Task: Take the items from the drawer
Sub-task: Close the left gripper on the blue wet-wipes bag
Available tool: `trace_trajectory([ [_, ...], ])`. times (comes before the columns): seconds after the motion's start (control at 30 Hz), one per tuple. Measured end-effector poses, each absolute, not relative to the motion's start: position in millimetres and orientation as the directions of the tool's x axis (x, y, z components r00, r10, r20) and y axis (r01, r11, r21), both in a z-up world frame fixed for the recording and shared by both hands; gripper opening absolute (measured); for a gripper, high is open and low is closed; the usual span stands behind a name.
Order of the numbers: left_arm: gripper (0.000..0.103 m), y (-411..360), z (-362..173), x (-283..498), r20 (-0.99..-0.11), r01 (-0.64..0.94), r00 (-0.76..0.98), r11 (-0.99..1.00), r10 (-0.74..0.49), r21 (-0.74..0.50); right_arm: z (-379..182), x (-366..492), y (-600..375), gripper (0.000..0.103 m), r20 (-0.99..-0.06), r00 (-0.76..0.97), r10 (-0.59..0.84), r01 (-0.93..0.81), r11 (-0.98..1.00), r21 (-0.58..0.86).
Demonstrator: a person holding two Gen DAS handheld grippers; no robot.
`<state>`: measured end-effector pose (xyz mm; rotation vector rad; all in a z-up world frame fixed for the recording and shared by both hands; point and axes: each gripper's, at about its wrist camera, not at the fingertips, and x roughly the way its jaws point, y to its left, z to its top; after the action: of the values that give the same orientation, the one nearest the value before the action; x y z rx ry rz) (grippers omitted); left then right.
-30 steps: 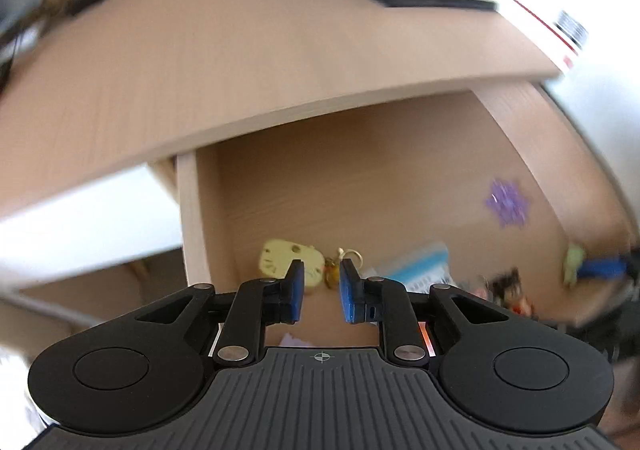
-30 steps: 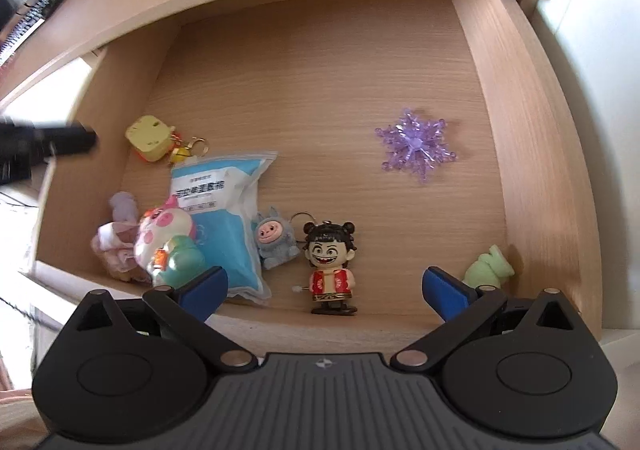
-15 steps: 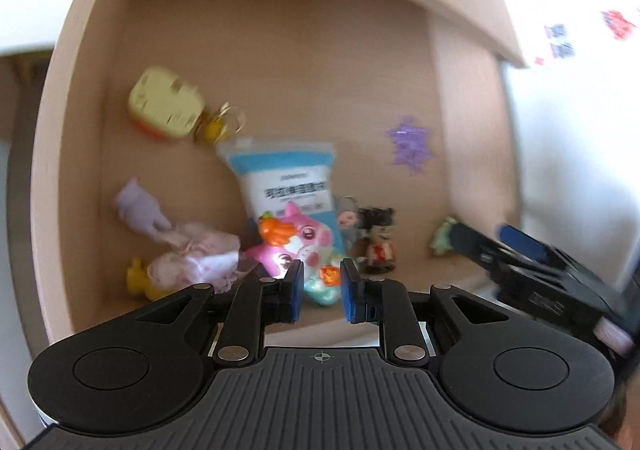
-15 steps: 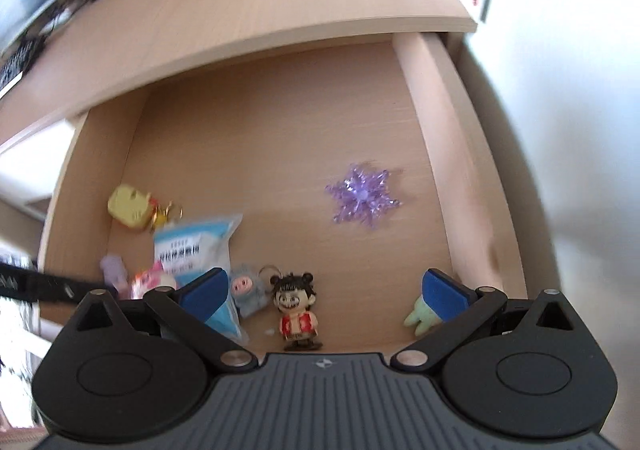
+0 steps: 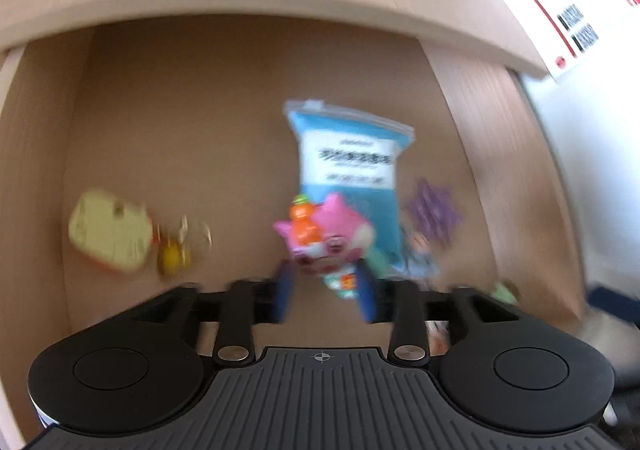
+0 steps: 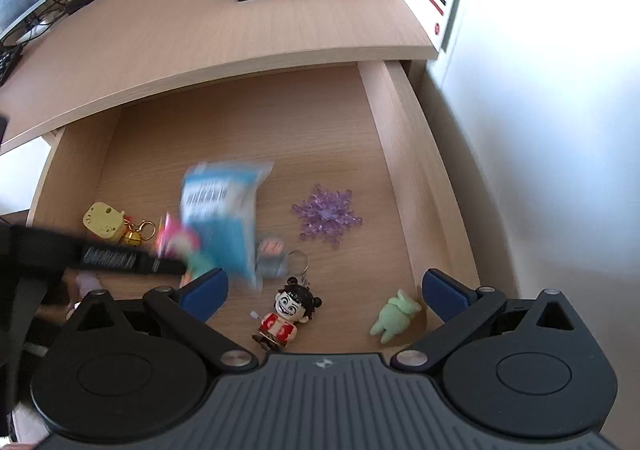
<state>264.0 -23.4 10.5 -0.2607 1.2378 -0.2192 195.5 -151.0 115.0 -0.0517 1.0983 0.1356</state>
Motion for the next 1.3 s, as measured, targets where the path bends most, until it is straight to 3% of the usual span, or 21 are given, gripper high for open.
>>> trace_trajectory([
  [0.03, 0.058, -21.9, 8.3, 267.8, -0.897, 0.005, 0.320, 0.947, -0.305, -0.321, 115.6, 193.9, -149.8, 0.103, -0.889, 0.452, 0.078, -0.135, 0.991, 0.018],
  [0.23, 0.051, -4.6, 20.9, 261.1, -0.819, -0.005, 0.408, 0.895, -0.405, -0.445, 124.2, 179.2, -151.8, 0.103, -0.859, 0.510, 0.051, -0.139, 0.990, -0.024],
  [0.4, 0.051, -7.9, 25.4, 249.3, -0.794, 0.084, 0.445, 0.902, -0.414, -0.423, 116.0, 177.5, -168.5, 0.103, -0.868, 0.495, 0.044, -0.100, 0.995, -0.006],
  [0.67, 0.050, -25.4, 4.7, 276.2, -0.819, -0.015, 0.444, 0.911, -0.362, -0.411, 116.6, 174.5, -164.4, 0.103, -0.868, 0.496, 0.034, -0.149, 0.988, -0.046],
  [0.7, 0.045, -26.7, 1.4, 277.2, -0.830, -0.006, 0.426, 0.916, -0.361, -0.401, 116.2, 172.7, -162.3, 0.103, -0.867, 0.498, 0.029, -0.160, 0.985, -0.060],
  [0.77, 0.011, -30.9, -0.9, 276.0, -0.863, 0.021, 0.371, 0.932, -0.344, -0.362, 114.7, 169.9, -158.7, 0.103, -0.865, 0.502, 0.018, -0.180, 0.980, -0.084],
  [0.87, 0.011, -23.6, 1.3, 265.0, -0.893, 0.058, 0.240, 0.924, -0.381, -0.379, 114.3, 167.7, -156.3, 0.103, -0.860, 0.511, 0.014, -0.200, 0.974, -0.103],
  [1.1, 0.011, 28.2, 49.9, 217.9, -0.872, 0.148, 0.264, 0.911, -0.412, -0.386, 107.2, 186.6, -148.8, 0.103, -0.876, 0.476, 0.081, -0.230, 0.973, -0.035],
  [1.3, 0.017, 42.5, 74.7, 193.4, -0.886, 0.345, 0.297, 0.905, -0.356, -0.248, 107.3, 208.2, -141.9, 0.103, -0.884, 0.447, 0.139, -0.277, 0.961, 0.011],
])
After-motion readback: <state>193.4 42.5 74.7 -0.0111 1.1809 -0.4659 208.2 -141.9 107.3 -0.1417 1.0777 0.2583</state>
